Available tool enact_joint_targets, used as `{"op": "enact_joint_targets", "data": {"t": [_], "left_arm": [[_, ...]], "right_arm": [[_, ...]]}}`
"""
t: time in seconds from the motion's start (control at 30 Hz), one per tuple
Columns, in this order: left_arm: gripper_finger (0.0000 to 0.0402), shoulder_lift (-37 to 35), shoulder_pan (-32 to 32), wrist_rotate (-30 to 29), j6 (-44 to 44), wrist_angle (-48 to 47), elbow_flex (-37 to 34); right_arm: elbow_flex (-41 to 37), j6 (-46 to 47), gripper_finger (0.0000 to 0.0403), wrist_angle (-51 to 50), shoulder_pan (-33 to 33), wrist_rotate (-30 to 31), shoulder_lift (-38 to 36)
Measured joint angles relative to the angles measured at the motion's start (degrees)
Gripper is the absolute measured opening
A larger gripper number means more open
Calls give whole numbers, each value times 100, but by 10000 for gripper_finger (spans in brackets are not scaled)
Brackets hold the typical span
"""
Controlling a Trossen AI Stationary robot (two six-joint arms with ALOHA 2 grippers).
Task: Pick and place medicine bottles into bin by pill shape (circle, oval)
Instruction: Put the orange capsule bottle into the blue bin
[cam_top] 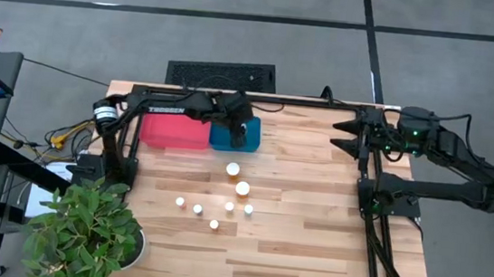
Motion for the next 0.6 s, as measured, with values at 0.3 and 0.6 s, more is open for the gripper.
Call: {"op": "enact_joint_targets", "data": {"t": [0.3, 0.6], "left_arm": [[117, 418, 29, -120, 220, -191, 582], [117, 799, -8, -114, 322, -363, 622]], "right_arm": [[0, 121, 276, -115, -1, 0, -2], [0, 123, 276, -117, 2, -2, -2]]}}
